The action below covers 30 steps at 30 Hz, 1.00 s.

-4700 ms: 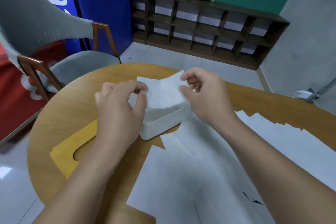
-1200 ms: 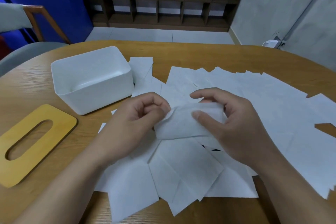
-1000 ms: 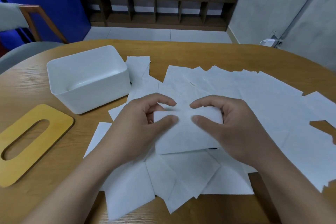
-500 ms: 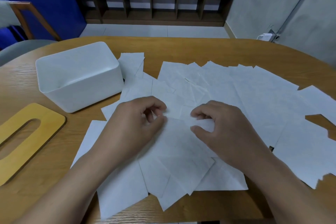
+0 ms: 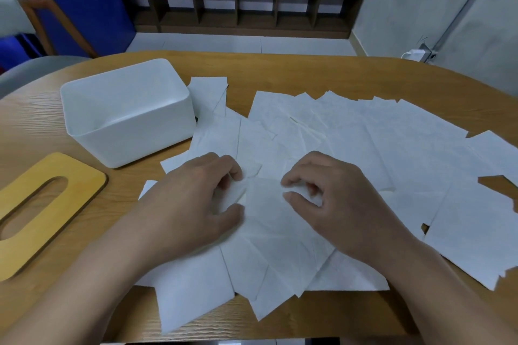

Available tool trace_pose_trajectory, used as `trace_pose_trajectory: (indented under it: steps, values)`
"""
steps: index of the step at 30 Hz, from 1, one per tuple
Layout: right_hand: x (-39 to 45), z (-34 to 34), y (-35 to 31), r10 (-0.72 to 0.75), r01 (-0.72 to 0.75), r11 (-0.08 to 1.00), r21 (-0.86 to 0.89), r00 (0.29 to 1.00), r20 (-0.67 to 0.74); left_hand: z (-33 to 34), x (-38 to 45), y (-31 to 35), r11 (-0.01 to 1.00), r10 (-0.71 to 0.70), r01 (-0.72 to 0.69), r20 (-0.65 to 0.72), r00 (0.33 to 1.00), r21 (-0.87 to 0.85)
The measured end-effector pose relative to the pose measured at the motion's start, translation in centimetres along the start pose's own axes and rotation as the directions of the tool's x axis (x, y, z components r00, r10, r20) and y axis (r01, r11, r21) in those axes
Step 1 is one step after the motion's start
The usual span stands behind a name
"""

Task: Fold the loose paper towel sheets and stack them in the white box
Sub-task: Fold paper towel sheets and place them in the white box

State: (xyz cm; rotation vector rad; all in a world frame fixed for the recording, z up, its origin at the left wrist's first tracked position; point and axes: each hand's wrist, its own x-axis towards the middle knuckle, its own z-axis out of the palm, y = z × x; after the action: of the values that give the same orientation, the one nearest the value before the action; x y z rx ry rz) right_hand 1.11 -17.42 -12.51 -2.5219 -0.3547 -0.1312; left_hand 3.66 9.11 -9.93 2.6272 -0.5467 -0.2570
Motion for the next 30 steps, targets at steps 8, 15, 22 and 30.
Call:
trace_pose_trajectory:
  steps: [8, 15, 22, 30]
  values:
    - [0.1, 0.8, -0.8, -0.041, 0.042, 0.999, -0.004, 0.992, 0.115, 0.0, 0.0, -0.8, 0.995, -0.064, 0.046, -0.203, 0.977, -0.09]
    - [0.3, 0.4, -1.5, 0.013, -0.002, 0.984, 0.178, 0.998, -0.059, -0.9, -0.1, -0.3, 0.89, -0.017, -0.096, -0.243, 0.97, -0.446]
    - [0.3, -1.4, -2.6, -0.055, 0.083, 0.969, 0.233, 0.991, -0.126, -0.4, 0.3, 1.2, 0.749, 0.168, -0.292, -0.256, 0.952, -0.594]
    - [0.0, -3.4, -1.1, 0.206, -0.065, 0.858, 0.509, 0.952, -0.226, 0.9, 1.8, 1.3, 0.651, -0.027, -0.179, -0.258, 0.966, -0.738]
